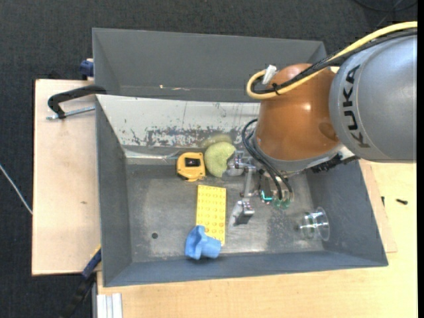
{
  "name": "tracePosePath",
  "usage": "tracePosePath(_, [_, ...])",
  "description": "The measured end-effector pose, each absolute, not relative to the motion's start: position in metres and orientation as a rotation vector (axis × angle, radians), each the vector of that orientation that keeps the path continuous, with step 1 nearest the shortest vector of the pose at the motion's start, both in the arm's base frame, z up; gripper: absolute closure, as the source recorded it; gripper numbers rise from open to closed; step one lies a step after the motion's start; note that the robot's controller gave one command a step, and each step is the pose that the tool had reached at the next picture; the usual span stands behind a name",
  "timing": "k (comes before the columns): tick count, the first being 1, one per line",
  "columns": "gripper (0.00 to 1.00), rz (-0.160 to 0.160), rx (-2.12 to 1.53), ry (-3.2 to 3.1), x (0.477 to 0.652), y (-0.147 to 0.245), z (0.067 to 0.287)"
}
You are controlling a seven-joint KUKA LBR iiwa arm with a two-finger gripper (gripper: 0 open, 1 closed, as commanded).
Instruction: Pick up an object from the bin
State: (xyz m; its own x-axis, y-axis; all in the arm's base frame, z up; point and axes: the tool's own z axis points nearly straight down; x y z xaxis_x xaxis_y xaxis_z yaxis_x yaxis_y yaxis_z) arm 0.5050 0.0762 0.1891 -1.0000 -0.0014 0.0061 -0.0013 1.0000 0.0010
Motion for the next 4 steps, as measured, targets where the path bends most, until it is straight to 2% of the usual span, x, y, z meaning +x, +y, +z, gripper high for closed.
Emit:
tracePosePath(1, [0.00,-0.003,0.000,-3.144,0.507,0.076,0.193])
tracePosePath(2, [0.00,-0.001,0.527,-3.102,0.516,0.071,0.152])
tracePosePath(3, [0.00,-0.002,0.782,-3.046,0.550,0.071,0.152])
tracePosePath(4, [0.00,0.001,1.252,-2.884,0.546,0.073,0.123])
